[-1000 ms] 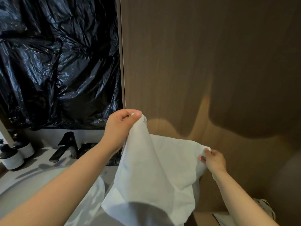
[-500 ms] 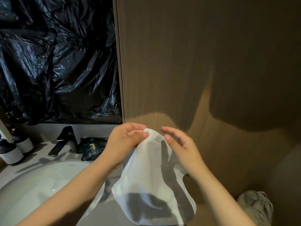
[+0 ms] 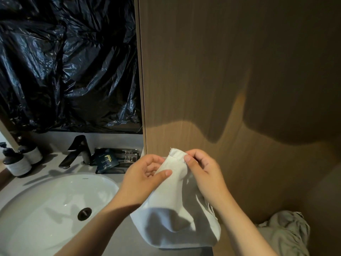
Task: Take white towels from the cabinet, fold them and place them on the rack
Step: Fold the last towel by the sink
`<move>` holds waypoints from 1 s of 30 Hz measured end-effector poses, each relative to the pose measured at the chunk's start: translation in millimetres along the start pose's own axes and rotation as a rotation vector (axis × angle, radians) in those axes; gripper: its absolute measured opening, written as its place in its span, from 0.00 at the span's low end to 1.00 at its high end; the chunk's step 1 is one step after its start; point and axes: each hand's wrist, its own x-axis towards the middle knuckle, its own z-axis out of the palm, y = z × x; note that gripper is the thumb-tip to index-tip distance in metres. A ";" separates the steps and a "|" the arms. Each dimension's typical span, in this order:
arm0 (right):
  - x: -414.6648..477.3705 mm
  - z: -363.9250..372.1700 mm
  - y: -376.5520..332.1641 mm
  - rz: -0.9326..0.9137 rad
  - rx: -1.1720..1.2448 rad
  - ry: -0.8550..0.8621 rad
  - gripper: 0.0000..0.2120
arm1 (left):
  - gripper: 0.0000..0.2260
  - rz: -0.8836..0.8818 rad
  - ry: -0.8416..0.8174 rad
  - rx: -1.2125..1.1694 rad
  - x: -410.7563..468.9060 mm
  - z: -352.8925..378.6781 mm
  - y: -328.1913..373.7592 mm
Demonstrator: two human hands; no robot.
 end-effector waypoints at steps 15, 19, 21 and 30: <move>-4.3 -0.7 -9.9 -0.035 -0.047 0.063 0.05 | 0.09 0.063 0.052 0.035 -14.2 8.7 -11.8; -6.4 -1.5 -13.0 -0.065 -0.075 0.118 0.07 | 0.11 0.056 0.002 0.028 -16.2 2.8 -14.8; -5.3 -2.2 -14.7 -0.076 -0.083 0.135 0.08 | 0.11 0.066 -0.005 0.033 -17.8 1.5 -17.7; -3.7 -4.1 -17.6 -0.090 -0.083 0.148 0.08 | 0.08 0.066 -0.012 0.118 -18.6 0.0 -31.1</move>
